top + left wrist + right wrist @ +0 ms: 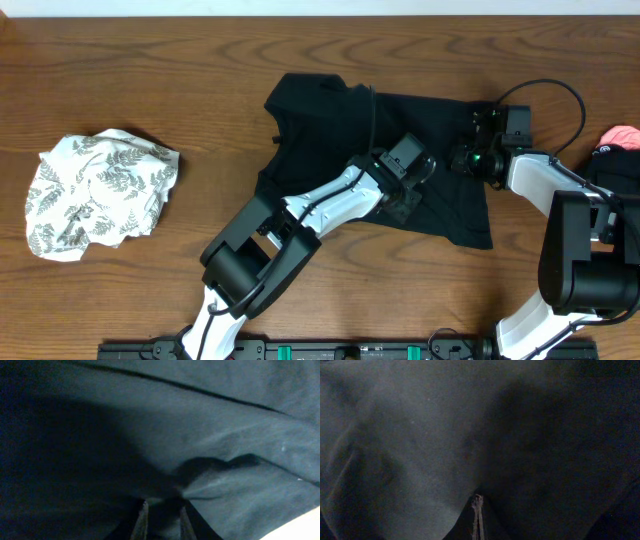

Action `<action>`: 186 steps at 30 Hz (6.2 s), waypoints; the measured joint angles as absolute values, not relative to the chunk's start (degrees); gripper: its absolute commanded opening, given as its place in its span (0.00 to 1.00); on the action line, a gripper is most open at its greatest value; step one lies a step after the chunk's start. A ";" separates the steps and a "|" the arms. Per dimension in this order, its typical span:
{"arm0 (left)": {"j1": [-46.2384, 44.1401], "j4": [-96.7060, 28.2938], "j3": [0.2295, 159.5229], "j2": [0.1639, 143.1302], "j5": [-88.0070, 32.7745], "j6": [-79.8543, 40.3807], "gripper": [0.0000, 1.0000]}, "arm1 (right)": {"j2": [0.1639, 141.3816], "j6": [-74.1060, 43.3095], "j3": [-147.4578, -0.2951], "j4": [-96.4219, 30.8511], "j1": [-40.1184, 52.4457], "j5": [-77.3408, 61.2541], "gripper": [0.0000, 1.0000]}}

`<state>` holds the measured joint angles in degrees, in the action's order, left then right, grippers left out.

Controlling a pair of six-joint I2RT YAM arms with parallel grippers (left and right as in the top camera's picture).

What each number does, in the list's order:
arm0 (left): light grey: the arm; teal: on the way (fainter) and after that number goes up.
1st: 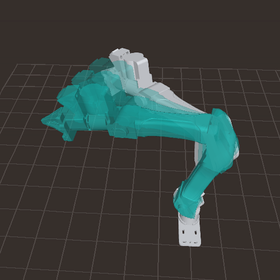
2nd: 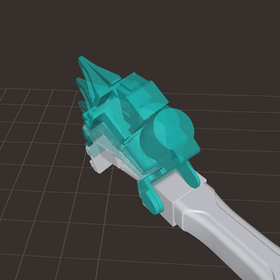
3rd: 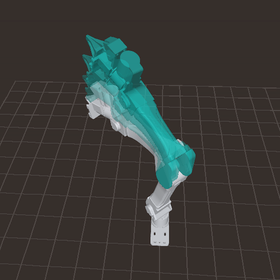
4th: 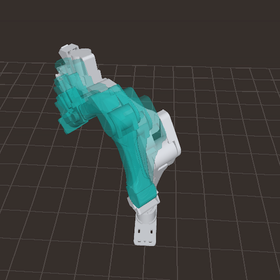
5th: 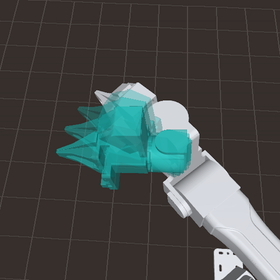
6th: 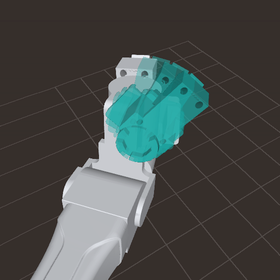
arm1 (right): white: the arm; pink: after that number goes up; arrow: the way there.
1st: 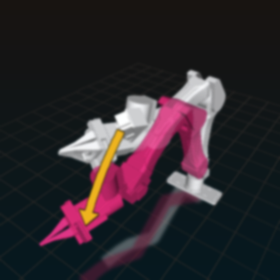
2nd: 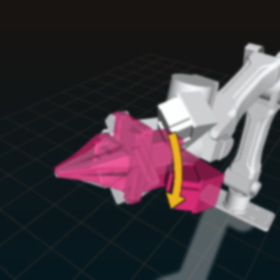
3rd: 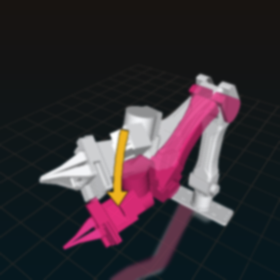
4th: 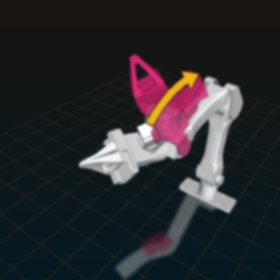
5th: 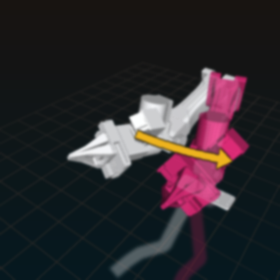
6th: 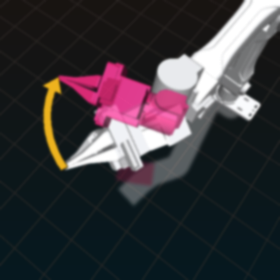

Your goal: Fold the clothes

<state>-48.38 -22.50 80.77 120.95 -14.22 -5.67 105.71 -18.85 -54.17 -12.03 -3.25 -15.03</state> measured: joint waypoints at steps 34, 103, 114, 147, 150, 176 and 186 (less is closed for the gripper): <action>-43.18 -32.21 81.62 102.67 -3.60 -7.90 0.49 | 106.50 -12.21 -77.60 -39.59 -7.55 -10.04 0.54; -16.67 -37.10 56.75 97.32 -7.97 -9.02 0.06 | 106.50 -8.58 -78.67 -84.73 3.57 -13.17 0.66; -16.67 -37.08 56.93 97.32 -7.97 -9.02 0.06 | 106.50 -16.99 -66.52 -72.88 3.57 -10.00 0.58; -16.67 -37.01 56.95 97.32 -7.99 -9.02 0.06 | 102.26 -26.00 -55.37 -46.24 3.55 -18.39 0.36; -16.67 -36.88 56.95 97.32 -7.99 -9.04 0.06 | 102.50 -26.61 -55.31 -46.15 3.55 -17.80 0.13; -16.71 -40.07 56.95 83.85 -8.34 -8.99 0.06 | 69.91 -18.85 -52.86 -55.22 -1.56 -6.98 0.01; -16.71 -39.24 57.01 76.07 -8.67 -8.99 0.06 | 73.17 -14.20 -52.86 -50.70 -3.53 -6.39 0.01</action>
<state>-16.71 -39.24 57.01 76.07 -8.67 -8.99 73.17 -14.20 -52.86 -50.70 -3.53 -6.39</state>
